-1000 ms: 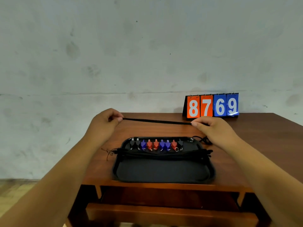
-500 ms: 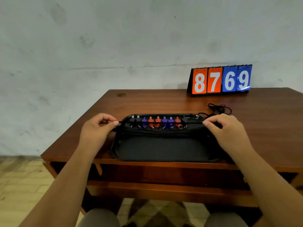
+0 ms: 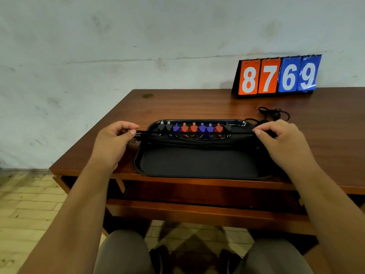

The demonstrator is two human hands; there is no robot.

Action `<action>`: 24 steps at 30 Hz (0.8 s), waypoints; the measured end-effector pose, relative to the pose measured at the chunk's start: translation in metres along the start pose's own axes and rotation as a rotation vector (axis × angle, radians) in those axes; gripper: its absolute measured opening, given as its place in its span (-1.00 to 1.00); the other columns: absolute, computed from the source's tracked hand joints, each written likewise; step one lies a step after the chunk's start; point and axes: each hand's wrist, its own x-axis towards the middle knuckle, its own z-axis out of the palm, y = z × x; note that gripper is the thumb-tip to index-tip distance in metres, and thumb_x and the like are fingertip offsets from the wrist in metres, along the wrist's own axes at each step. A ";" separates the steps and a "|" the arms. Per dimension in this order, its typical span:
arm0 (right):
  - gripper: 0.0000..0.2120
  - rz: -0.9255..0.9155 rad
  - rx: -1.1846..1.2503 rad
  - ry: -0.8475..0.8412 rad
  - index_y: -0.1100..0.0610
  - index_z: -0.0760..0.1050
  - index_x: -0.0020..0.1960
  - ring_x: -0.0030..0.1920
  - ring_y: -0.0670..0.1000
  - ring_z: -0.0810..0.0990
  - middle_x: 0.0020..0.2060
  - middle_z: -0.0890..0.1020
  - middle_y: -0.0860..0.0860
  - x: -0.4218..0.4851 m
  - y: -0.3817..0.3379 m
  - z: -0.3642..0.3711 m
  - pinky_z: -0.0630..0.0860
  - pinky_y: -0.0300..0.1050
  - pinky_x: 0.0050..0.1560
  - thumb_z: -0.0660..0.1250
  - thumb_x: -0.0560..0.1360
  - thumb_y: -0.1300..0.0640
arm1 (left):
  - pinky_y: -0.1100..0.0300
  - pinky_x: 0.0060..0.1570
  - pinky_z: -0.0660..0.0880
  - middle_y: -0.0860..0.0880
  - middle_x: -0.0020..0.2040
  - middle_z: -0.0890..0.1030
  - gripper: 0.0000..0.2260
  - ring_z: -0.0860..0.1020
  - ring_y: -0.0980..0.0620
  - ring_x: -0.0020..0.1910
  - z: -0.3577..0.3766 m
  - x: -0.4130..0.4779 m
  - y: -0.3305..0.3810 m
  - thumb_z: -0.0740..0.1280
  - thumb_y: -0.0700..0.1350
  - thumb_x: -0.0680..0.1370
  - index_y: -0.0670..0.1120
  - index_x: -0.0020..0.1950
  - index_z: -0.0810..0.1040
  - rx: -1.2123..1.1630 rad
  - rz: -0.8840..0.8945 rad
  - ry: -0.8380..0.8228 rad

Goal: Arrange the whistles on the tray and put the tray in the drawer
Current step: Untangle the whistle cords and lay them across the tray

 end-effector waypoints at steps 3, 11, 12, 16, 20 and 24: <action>-0.86 0.035 0.012 -0.019 -0.06 0.74 0.13 0.06 -0.26 0.43 0.05 0.63 -0.11 -0.001 -0.002 -0.001 0.37 -0.28 0.06 0.40 0.68 0.08 | -0.20 0.22 0.64 -0.10 -0.04 0.73 -0.78 0.71 -0.27 -0.01 0.002 -0.001 0.002 0.43 -0.24 0.64 0.07 0.01 0.79 0.039 -0.008 -0.002; -0.90 0.138 0.089 -0.079 -0.14 0.70 0.07 0.15 -0.07 0.54 0.11 0.59 -0.09 -0.002 -0.005 -0.003 0.40 -0.10 0.16 0.42 0.67 0.03 | -0.12 0.12 0.66 -0.08 -0.03 0.76 -0.78 0.70 -0.06 -0.12 0.005 -0.008 0.012 0.37 -0.23 0.65 0.04 0.01 0.77 0.101 -0.047 -0.002; -0.90 0.155 0.100 -0.080 -0.13 0.70 0.08 0.13 -0.06 0.54 0.12 0.58 -0.08 -0.003 -0.006 -0.003 0.40 -0.09 0.15 0.41 0.67 0.02 | -0.14 0.11 0.67 -0.08 -0.04 0.76 -0.78 0.71 -0.08 -0.12 0.005 -0.008 0.012 0.36 -0.22 0.65 0.04 0.00 0.76 0.103 -0.056 -0.001; -0.86 0.200 0.116 -0.047 -0.05 0.71 0.10 0.02 -0.12 0.55 0.15 0.56 -0.03 -0.002 -0.005 -0.004 0.42 -0.17 0.01 0.37 0.69 -0.01 | -0.23 0.16 0.67 -0.08 -0.04 0.77 -0.79 0.74 -0.24 0.02 0.005 -0.011 0.017 0.36 -0.14 0.61 0.12 0.01 0.76 0.080 -0.082 0.013; -0.82 0.236 0.129 -0.030 -0.03 0.70 0.11 0.01 -0.13 0.52 0.16 0.57 -0.02 -0.001 -0.005 -0.005 0.41 -0.20 -0.04 0.33 0.70 -0.02 | -0.29 0.14 0.66 -0.09 -0.01 0.75 -0.82 0.72 -0.28 -0.01 0.005 -0.013 0.019 0.37 -0.07 0.59 0.16 0.03 0.75 0.067 -0.082 0.040; -0.83 0.246 0.172 -0.014 -0.08 0.69 0.08 0.15 -0.04 0.52 0.17 0.57 -0.03 -0.001 -0.005 -0.006 0.41 -0.05 0.13 0.30 0.70 0.00 | -0.09 -0.05 0.65 -0.02 0.13 0.70 -0.79 0.67 -0.09 -0.10 0.008 -0.017 0.026 0.32 -0.08 0.60 0.19 0.01 0.72 0.157 -0.041 0.080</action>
